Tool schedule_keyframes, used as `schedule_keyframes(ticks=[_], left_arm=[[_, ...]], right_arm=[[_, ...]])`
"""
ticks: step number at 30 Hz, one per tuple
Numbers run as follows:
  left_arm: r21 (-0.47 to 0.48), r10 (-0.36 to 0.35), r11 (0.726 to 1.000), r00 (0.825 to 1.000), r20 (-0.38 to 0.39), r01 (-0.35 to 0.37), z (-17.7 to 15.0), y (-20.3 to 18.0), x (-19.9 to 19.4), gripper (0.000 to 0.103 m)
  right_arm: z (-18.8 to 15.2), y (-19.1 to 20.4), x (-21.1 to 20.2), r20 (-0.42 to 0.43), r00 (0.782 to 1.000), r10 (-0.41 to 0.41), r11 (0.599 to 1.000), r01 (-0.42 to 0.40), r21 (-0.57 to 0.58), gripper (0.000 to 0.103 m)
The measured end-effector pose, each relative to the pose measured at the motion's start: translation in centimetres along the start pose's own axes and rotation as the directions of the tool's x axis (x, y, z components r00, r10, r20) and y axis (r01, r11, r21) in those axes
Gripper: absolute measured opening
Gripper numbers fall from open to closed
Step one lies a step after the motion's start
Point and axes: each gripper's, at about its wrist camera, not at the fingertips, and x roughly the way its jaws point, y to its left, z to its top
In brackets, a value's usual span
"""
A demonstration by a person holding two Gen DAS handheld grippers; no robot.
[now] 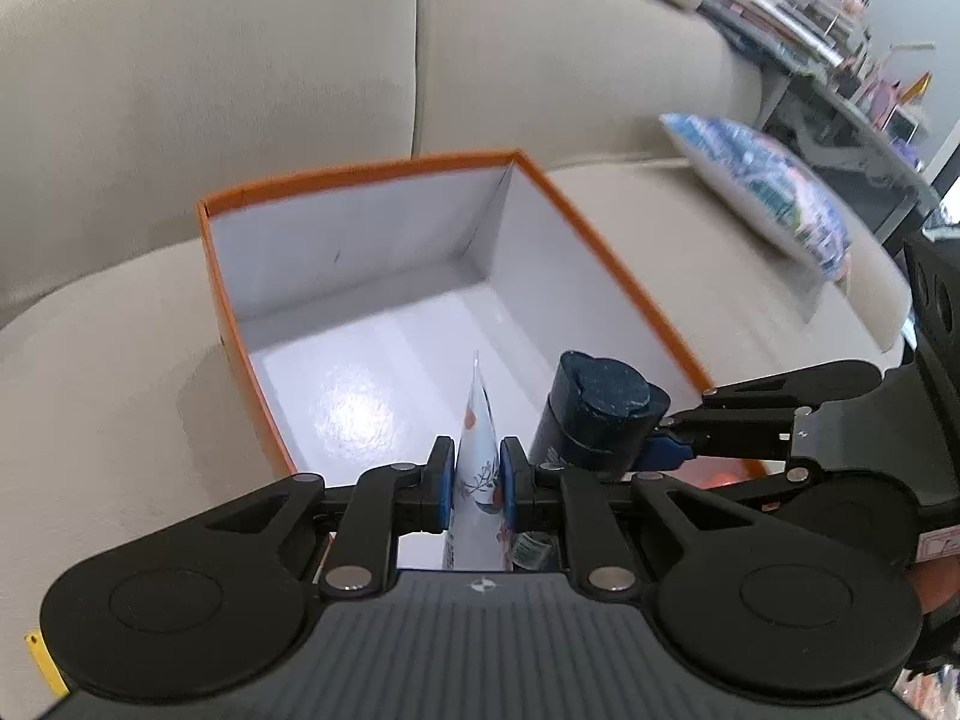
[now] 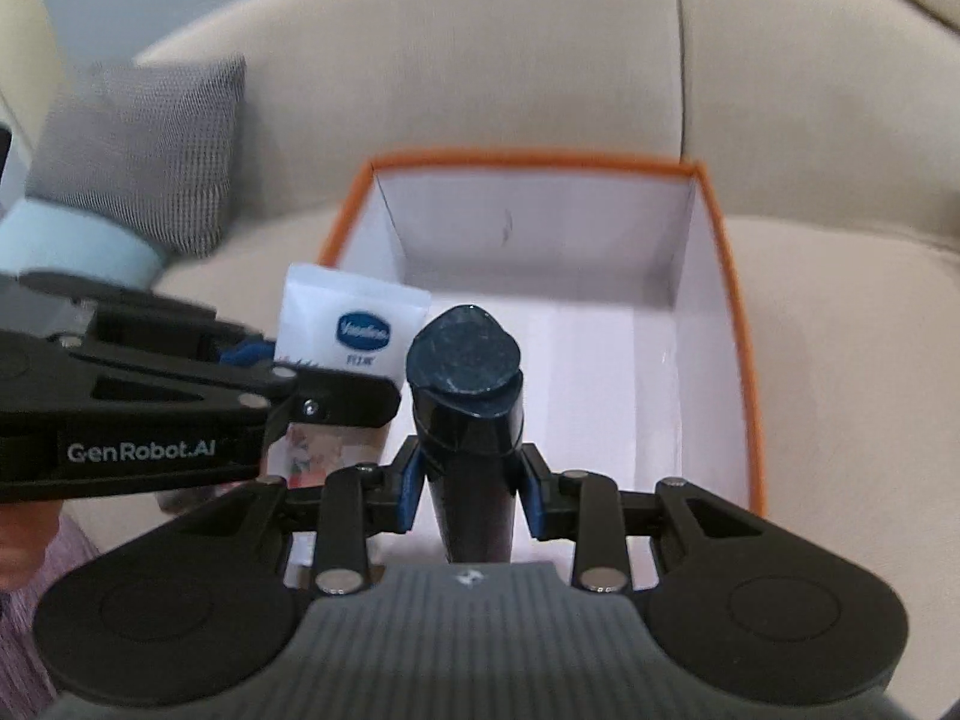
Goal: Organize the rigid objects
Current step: 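Carry the Vaseline tube and spray can over into the orange box, then open the right tool to drop the spray can while the left tool releases the tube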
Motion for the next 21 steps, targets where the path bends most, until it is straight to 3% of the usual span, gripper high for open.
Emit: schedule_keyframes(ticks=[5, 12, 18, 21], left_arm=[[-0.008, 0.010, 1.000, 1.000, -0.028, -0.010, 0.0, 0.9, 1.7, 0.017], [-0.019, -0.018, 1.000, 0.997, -0.068, 0.017, 1.0, 1.5, 2.6, 0.017], [-0.034, -0.004, 0.999, 0.993, -0.115, 0.000, 1.9, 1.1, 3.2, 0.018], [-0.060, 0.023, 0.998, 0.984, -0.178, -0.034, 2.8, 1.1, 3.9, 0.018]], right_arm=[[0.1, -0.9, 2.3, -0.085, 0.996, 0.034, 0.999, -0.031, 0.031, 0.034], [0.9, -1.5, 4.5, -0.079, 0.996, 0.051, 0.996, -0.045, 0.078, 0.034], [0.2, -2.7, 4.7, -0.070, 0.996, 0.053, 0.990, -0.043, 0.136, 0.035], [0.1, -3.9, 4.7, -0.073, 0.995, 0.071, 0.982, -0.057, 0.182, 0.035]])
